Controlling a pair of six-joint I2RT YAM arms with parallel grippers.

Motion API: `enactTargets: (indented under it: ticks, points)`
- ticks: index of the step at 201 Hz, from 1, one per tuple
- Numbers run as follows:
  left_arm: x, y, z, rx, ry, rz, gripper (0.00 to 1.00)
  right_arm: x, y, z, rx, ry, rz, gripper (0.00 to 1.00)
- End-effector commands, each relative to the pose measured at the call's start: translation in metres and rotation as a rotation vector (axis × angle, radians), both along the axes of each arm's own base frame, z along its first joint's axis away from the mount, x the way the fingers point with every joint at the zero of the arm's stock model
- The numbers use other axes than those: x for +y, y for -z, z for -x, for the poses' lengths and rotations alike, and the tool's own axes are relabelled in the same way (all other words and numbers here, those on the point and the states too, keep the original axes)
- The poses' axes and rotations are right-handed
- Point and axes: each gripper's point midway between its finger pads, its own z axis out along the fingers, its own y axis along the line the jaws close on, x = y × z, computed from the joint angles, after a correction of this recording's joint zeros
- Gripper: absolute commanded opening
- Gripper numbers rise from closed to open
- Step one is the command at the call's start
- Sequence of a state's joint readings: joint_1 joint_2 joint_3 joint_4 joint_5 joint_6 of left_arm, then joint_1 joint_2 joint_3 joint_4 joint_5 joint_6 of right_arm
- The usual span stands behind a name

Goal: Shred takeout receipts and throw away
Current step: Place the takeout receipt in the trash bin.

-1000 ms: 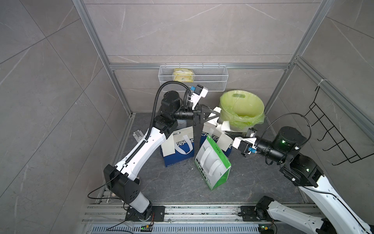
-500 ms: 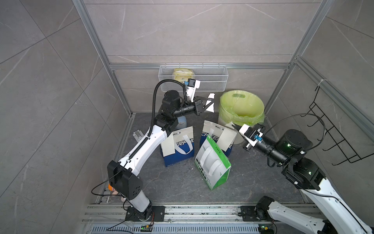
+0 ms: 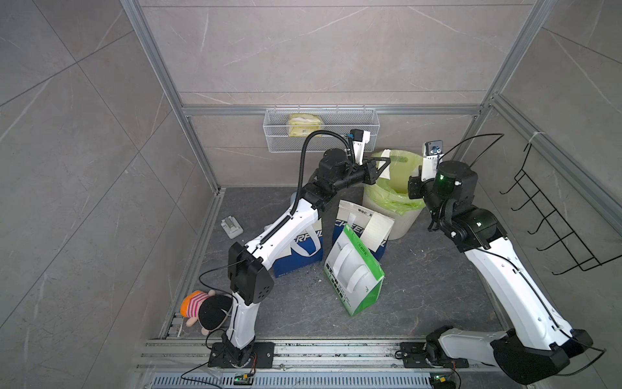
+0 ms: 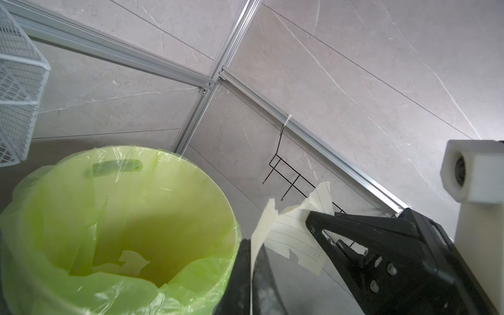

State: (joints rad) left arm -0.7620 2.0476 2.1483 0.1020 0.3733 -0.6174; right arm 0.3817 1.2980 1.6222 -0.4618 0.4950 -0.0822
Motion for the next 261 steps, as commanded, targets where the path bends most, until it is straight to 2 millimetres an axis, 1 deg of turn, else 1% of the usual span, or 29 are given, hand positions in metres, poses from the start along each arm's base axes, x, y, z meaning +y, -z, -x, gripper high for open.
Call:
enactTargets:
  ticks: [1,20,22,36,39,40,44,53,71,99,107,116,129,144,157,172,175,196,212,228,234,239,240,242,261]
  points:
    - [-0.018,-0.006,-0.014,0.025,-0.017,0.076,0.0,-0.013,0.013,-0.014,0.029,0.045,-0.15,0.0]
    - [-0.033,0.011,-0.032,0.054,-0.058,0.09,0.0,-0.032,0.032,-0.031,0.058,0.085,-0.242,0.0]
    - [-0.033,0.01,-0.032,0.052,-0.06,0.095,0.0,-0.033,0.034,-0.033,0.06,0.084,-0.252,0.0]
    - [-0.042,0.018,-0.043,0.062,-0.092,0.108,0.0,-0.043,0.046,-0.044,0.085,0.078,-0.334,0.0]
    - [-0.041,0.013,-0.043,0.057,-0.097,0.118,0.0,-0.044,0.048,-0.046,0.092,0.075,-0.347,0.0]
    - [-0.045,0.021,-0.046,0.065,-0.099,0.109,0.0,-0.044,0.049,-0.046,0.094,0.074,-0.351,0.0]
    - [-0.049,0.031,-0.051,0.073,-0.107,0.103,0.02,-0.045,0.051,-0.049,0.101,0.067,-0.363,0.0]
    - [-0.052,0.033,-0.054,0.077,-0.126,0.113,0.04,-0.047,0.055,-0.053,0.11,0.06,-0.382,0.0]
    - [-0.054,0.036,-0.061,0.071,-0.168,0.114,0.06,-0.048,0.063,-0.061,0.126,0.048,-0.399,0.0]
    - [-0.054,0.051,-0.068,0.066,-0.233,0.057,0.13,-0.05,0.081,-0.069,0.178,0.044,-0.437,0.03]
    - [-0.053,0.055,-0.069,0.068,-0.245,0.043,0.17,-0.05,0.086,-0.07,0.19,0.041,-0.444,0.05]
    - [-0.054,0.058,-0.069,0.071,-0.251,0.025,0.23,-0.05,0.089,-0.072,0.199,0.042,-0.448,0.11]
    - [-0.054,0.054,-0.066,0.055,-0.254,0.02,0.3,-0.05,0.091,-0.073,0.203,0.038,-0.452,0.2]
    - [-0.055,0.045,-0.061,0.024,-0.254,0.027,0.4,-0.048,0.091,-0.075,0.208,0.031,-0.455,0.31]
    - [-0.056,0.037,-0.057,0.003,-0.253,0.035,0.47,-0.049,0.092,-0.075,0.212,0.031,-0.453,0.38]
    - [-0.056,0.029,-0.054,-0.007,-0.244,0.049,0.53,-0.047,0.091,-0.074,0.213,0.026,-0.45,0.54]
    - [-0.056,0.028,-0.053,-0.011,-0.241,0.052,0.53,-0.048,0.091,-0.074,0.213,0.025,-0.448,0.55]
    - [-0.052,0.013,-0.048,-0.029,-0.237,0.076,0.56,-0.048,0.088,-0.071,0.21,0.026,-0.441,0.57]
    - [-0.048,-0.006,-0.04,-0.052,-0.229,0.109,0.58,-0.048,0.081,-0.068,0.195,0.02,-0.438,0.62]
    - [-0.041,-0.023,-0.032,-0.072,-0.219,0.121,0.59,-0.047,0.072,-0.063,0.184,0.008,-0.443,0.64]
    - [-0.039,-0.026,-0.03,-0.079,-0.218,0.116,0.59,-0.046,0.067,-0.06,0.178,0.001,-0.445,0.64]
    - [-0.04,-0.022,-0.031,-0.079,-0.22,0.099,0.59,-0.045,0.063,-0.058,0.174,-0.009,-0.448,0.65]
    - [-0.036,-0.032,-0.026,-0.087,-0.219,0.11,0.59,-0.044,0.062,-0.058,0.173,-0.011,-0.448,0.65]
    - [-0.031,-0.041,-0.023,-0.096,-0.22,0.116,0.59,-0.044,0.061,-0.056,0.171,-0.014,-0.449,0.65]
    - [-0.016,-0.055,-0.012,-0.124,-0.238,0.067,0.6,-0.037,0.044,-0.042,0.156,-0.066,-0.461,0.65]
